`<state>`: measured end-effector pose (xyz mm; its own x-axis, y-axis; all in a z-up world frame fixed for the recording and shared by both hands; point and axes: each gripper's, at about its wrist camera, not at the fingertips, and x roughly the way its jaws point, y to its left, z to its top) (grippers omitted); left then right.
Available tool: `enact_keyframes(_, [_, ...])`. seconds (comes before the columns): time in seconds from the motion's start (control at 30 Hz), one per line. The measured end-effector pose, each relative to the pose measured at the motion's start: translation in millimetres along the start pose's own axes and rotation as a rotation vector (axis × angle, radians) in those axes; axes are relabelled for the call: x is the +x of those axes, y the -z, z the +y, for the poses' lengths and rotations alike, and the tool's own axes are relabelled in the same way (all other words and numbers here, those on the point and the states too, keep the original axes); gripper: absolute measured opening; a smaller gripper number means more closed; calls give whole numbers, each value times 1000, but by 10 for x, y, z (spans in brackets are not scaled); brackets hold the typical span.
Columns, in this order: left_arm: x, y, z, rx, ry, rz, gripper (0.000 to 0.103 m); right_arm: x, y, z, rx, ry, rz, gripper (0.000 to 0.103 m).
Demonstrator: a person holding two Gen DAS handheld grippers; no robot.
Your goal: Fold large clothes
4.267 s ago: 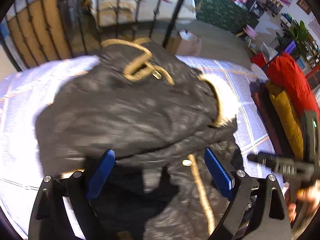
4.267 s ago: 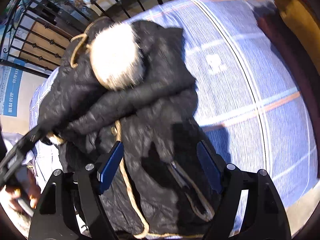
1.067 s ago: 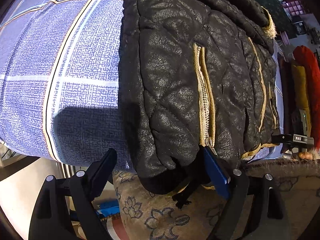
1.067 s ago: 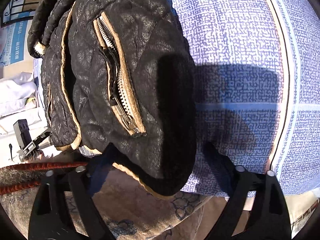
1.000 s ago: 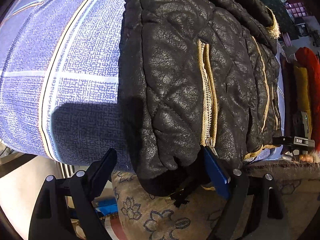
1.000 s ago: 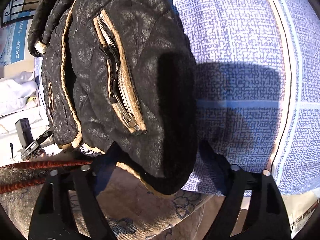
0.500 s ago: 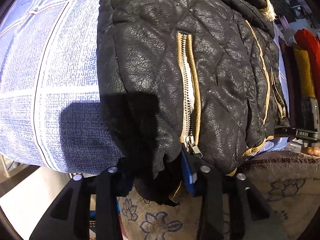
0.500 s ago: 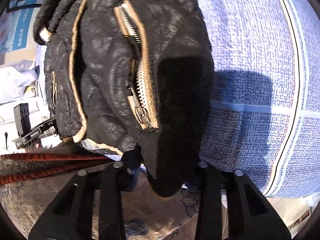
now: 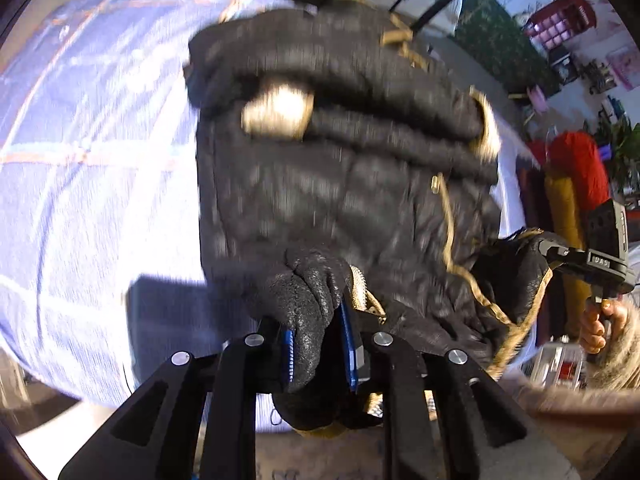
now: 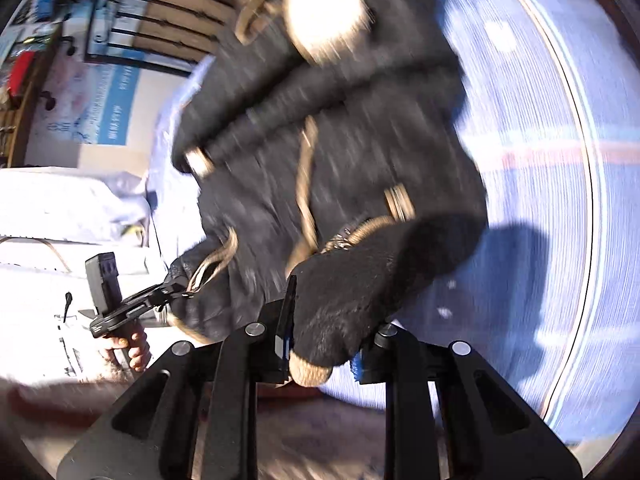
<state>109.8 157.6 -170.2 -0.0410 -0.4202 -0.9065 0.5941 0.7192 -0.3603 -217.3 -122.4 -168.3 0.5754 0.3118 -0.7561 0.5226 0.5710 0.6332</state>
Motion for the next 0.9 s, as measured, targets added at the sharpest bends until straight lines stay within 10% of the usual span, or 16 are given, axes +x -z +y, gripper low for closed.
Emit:
enact_keyframes(0.5, [-697, -2107, -401, 98, -48, -319, 17, -873, -1956, 657, -85, -6, -355, 21])
enact_keyframes(0.9, [216, -2701, -74, -86, -144, -156, 17, -199, -2746, 343, 83, 66, -290, 21])
